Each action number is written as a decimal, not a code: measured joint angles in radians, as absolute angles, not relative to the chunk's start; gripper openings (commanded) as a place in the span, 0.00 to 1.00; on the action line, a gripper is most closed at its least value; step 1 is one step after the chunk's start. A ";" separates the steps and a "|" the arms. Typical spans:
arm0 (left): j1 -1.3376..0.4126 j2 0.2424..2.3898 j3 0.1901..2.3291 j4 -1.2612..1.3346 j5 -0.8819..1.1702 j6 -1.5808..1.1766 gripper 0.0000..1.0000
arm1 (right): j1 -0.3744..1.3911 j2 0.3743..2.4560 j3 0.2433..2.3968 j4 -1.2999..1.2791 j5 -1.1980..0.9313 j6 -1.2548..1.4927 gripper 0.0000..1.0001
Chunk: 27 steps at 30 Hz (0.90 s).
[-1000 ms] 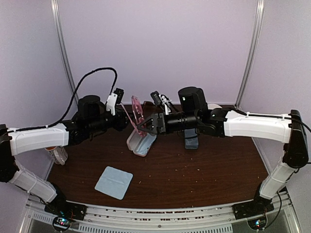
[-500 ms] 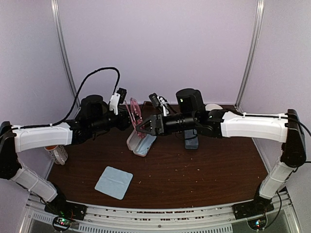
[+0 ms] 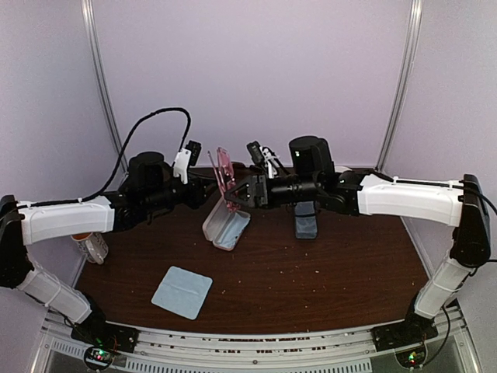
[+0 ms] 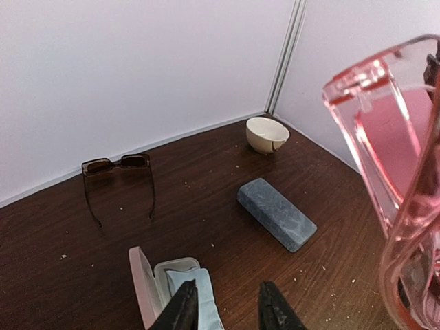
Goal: Organize the sunglasses
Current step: Close the right temple of the sunglasses on the sunglasses, then place the sunglasses in the sunglasses case.
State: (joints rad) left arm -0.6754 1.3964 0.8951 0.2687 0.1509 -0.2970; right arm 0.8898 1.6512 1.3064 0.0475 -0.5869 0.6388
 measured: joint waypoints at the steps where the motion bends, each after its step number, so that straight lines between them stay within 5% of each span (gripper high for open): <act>1: -0.675 1.396 0.895 0.269 0.152 -0.297 0.33 | 0.889 1.650 1.306 0.047 -0.587 0.638 0.38; 21: -0.688 1.401 0.929 0.270 0.178 -0.307 0.33 | 0.906 1.681 1.305 -0.014 -0.580 0.630 0.36; 27: -0.689 1.357 0.906 0.213 0.115 -0.273 0.43 | 0.906 1.681 1.305 -0.048 -0.545 0.627 0.36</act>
State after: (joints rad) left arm -0.6891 1.3567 0.9062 0.2134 0.1154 -0.2729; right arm 0.9058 1.6810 1.3048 -0.0483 -0.5449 0.6266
